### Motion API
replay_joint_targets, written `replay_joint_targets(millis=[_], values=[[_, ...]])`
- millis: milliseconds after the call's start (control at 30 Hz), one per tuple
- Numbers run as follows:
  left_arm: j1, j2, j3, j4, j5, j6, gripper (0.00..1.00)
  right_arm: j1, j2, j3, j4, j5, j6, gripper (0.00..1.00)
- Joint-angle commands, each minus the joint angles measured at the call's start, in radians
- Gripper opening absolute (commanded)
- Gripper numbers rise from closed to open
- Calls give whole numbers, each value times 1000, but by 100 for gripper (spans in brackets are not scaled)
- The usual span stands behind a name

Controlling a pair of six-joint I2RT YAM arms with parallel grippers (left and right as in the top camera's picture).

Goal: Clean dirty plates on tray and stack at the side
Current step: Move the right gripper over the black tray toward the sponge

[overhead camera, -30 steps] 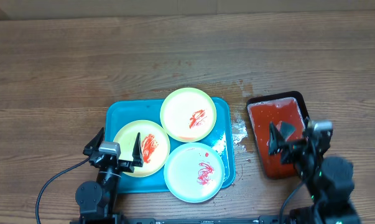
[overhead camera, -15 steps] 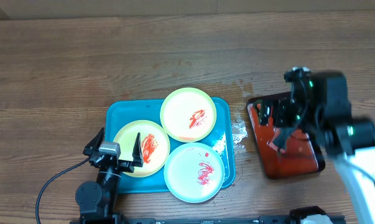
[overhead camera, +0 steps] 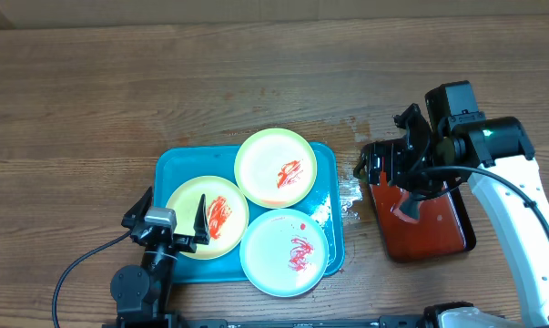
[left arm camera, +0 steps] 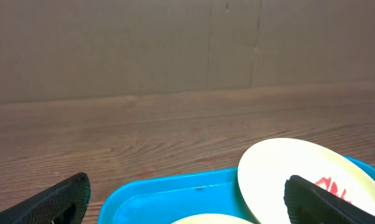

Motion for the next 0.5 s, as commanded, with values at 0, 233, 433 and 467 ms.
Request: replay_joint_targets(millis=[0, 233, 433, 467], values=[[6, -8, -3, 2, -5, 2, 100, 4, -7, 29, -5, -27, 32, 100], [6, -8, -3, 4, 32, -48, 100, 4, -7, 29, -5, -27, 34, 100], [5, 9, 58, -65, 23, -128, 100, 4, -7, 29, 16, -27, 34, 100], [5, 20, 80, -93, 13, -121, 100, 4, -7, 29, 19, -27, 34, 100]])
